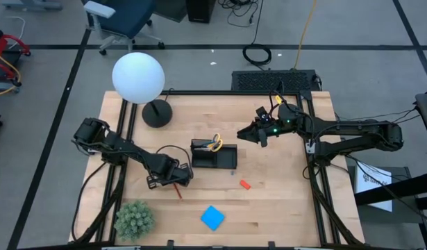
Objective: Pick and place office supplies into organizer
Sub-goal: Put the red pencil into the desk organizer
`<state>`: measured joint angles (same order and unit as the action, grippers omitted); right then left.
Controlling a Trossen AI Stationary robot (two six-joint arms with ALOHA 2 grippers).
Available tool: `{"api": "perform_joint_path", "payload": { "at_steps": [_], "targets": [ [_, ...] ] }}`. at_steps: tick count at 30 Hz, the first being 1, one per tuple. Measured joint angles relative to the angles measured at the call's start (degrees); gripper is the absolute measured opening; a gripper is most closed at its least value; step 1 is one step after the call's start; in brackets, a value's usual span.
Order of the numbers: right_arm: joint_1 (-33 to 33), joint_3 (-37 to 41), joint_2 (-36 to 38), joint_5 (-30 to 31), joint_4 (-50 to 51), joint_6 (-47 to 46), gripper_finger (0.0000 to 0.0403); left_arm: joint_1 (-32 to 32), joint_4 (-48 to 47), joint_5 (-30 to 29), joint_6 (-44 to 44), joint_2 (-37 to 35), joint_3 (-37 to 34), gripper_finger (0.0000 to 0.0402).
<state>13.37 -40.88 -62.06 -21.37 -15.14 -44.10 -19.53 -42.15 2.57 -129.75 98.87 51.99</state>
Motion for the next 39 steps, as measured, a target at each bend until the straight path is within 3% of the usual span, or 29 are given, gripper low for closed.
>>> {"api": "perform_joint_path", "payload": {
  "at_steps": [6,39],
  "targets": [
    [0.0,0.0,0.0,0.0,0.0,0.0,0.0160,-0.1,-0.2,-0.2,0.4,-0.1,0.0,0.0007],
    [0.0,0.0,0.0,0.1,0.3,0.2,0.0160,-2.9,-5.4,-7.4,3.3,-0.2,5.8,0.0000]
  ]
}}
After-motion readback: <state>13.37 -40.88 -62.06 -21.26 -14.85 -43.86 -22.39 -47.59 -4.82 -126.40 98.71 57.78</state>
